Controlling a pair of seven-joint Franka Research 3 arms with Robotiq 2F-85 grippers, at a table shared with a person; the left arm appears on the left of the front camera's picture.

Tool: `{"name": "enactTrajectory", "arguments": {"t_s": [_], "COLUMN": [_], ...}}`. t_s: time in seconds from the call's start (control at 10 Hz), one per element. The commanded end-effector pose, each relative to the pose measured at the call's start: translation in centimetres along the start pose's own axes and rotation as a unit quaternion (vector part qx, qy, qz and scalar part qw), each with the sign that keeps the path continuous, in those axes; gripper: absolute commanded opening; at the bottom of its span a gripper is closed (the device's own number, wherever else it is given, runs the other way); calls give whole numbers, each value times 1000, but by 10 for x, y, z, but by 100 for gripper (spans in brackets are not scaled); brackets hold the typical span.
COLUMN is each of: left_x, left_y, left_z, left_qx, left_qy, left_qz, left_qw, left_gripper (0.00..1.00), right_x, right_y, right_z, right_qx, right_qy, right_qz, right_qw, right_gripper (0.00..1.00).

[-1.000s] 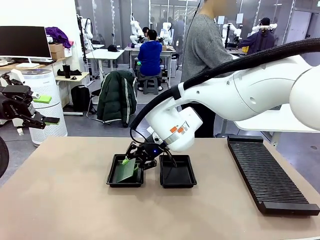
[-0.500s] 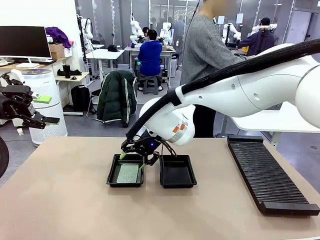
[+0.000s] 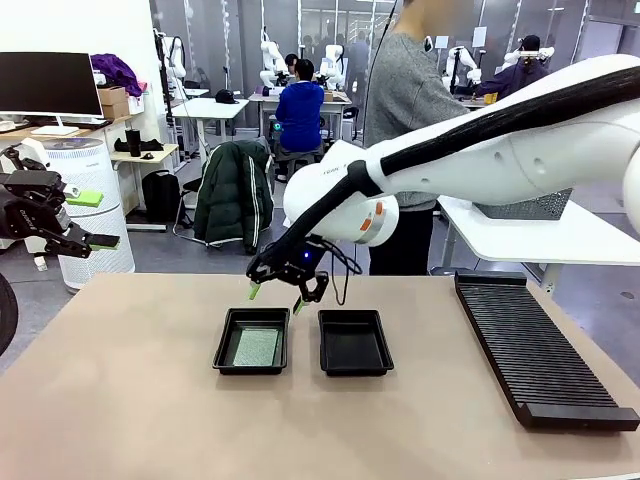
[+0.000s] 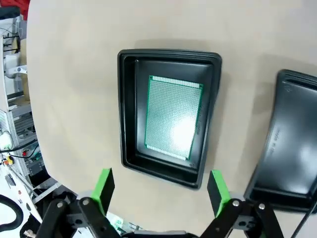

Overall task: Inspect and transfer BCBs to ESD trays.
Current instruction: Pick up the Blank PCB from the PCB Rack and place it in the left ESD tray, then pick up the ESD tray and place it on the left side of the table.

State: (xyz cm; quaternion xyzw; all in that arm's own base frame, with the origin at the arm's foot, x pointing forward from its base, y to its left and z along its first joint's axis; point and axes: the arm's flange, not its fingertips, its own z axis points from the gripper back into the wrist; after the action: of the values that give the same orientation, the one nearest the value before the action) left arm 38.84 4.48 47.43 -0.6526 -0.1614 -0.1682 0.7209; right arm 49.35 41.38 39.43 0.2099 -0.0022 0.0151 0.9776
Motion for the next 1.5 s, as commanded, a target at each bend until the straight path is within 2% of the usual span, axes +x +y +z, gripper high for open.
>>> {"name": "enactTrajectory", "arguments": {"t_s": [0.0, 0.5, 0.6, 1.4], "left_x": [-1, -1, -1, -1], "left_y": [-1, -1, -1, -1], "left_z": [1, 1, 1, 1], "left_qx": [-1, -1, -1, -1], "left_qy": [0, 0, 0, 0], "left_qz": [0, 0, 0, 0], "left_qw": [1000, 1000, 1000, 1000], "left_gripper": [100, 100, 100, 100], "right_x": [-5, -6, -8, -8], "right_y": [11, 13, 12, 12], "right_z": [17, 45, 38, 38], "right_qx": [-34, -73, -43, -43], "right_qy": [5, -2, 7, 7], "right_qz": [0, -23, -3, -3], "right_qw": [999, 997, 999, 999], "right_gripper": [100, 100, 100, 100]}}
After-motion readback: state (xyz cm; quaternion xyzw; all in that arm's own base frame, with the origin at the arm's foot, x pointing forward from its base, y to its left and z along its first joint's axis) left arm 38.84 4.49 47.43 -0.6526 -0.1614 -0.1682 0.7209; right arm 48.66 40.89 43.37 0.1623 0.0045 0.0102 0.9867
